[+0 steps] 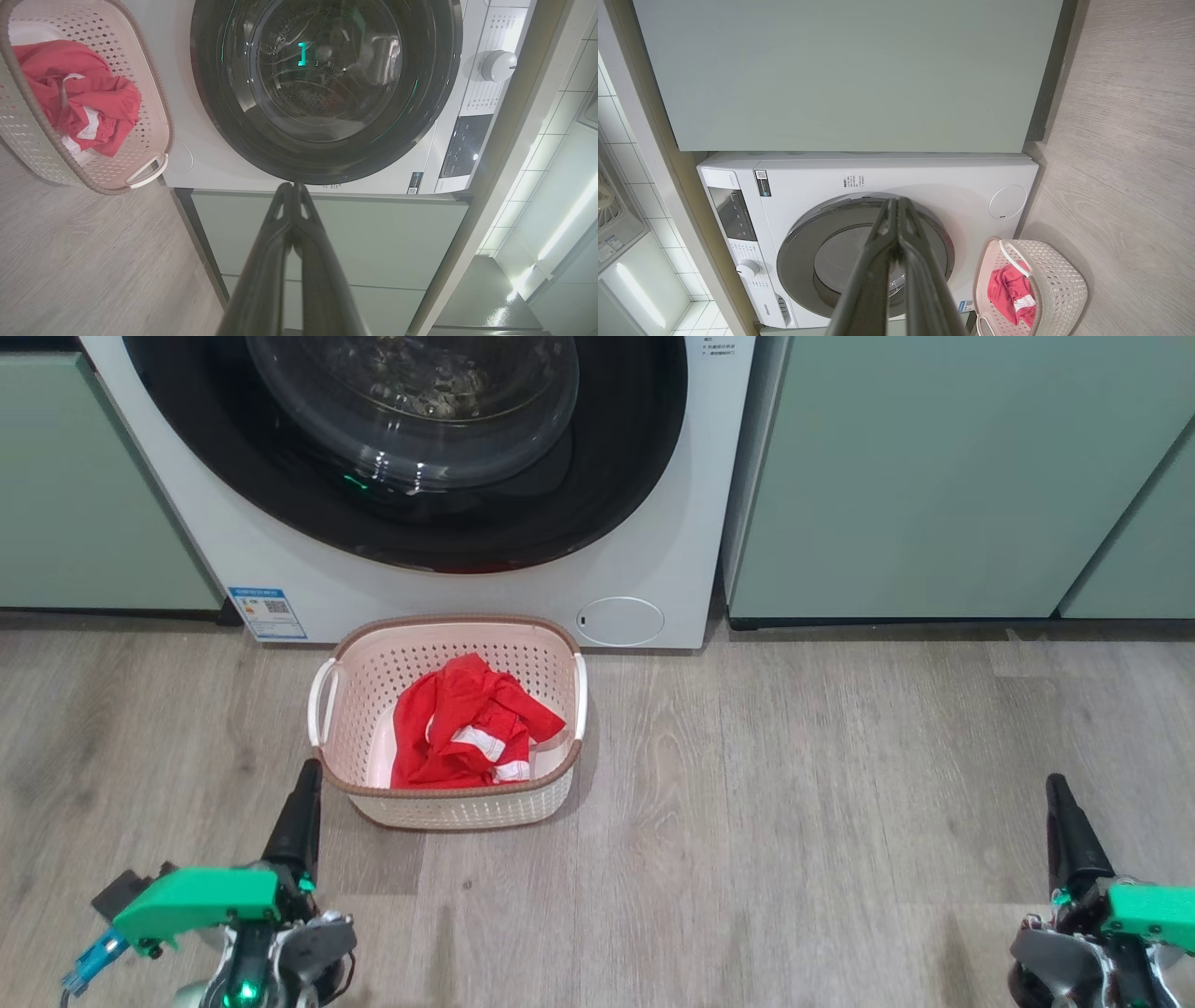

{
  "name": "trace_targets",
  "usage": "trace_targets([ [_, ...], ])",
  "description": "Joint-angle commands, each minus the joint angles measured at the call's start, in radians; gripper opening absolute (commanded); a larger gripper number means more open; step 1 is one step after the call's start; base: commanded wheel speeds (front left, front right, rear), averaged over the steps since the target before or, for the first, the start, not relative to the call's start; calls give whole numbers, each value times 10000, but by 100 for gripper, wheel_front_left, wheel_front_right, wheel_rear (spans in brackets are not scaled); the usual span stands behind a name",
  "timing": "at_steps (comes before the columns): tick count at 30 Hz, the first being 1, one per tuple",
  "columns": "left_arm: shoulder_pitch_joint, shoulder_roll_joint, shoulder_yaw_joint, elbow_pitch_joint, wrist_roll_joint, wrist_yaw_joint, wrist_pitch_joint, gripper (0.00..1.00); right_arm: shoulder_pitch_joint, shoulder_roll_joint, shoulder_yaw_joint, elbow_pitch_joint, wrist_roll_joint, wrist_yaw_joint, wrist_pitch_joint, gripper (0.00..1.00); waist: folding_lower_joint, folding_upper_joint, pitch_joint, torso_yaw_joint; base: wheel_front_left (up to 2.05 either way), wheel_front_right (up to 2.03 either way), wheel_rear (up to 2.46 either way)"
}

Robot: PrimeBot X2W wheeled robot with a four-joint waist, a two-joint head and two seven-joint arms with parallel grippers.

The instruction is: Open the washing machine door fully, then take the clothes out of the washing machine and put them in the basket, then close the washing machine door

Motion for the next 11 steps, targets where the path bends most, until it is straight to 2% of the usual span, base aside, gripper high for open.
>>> trace_targets([
  [1,-416,54,311,-349,-52,-67,60,0,-418,-51,190,-414,60,0,58,0,0,0,0,0,0,0,0],
  [11,-416,54,311,-349,-52,-67,60,0,-418,-51,190,-414,60,0,58,0,0,0,0,0,0,0,0],
])
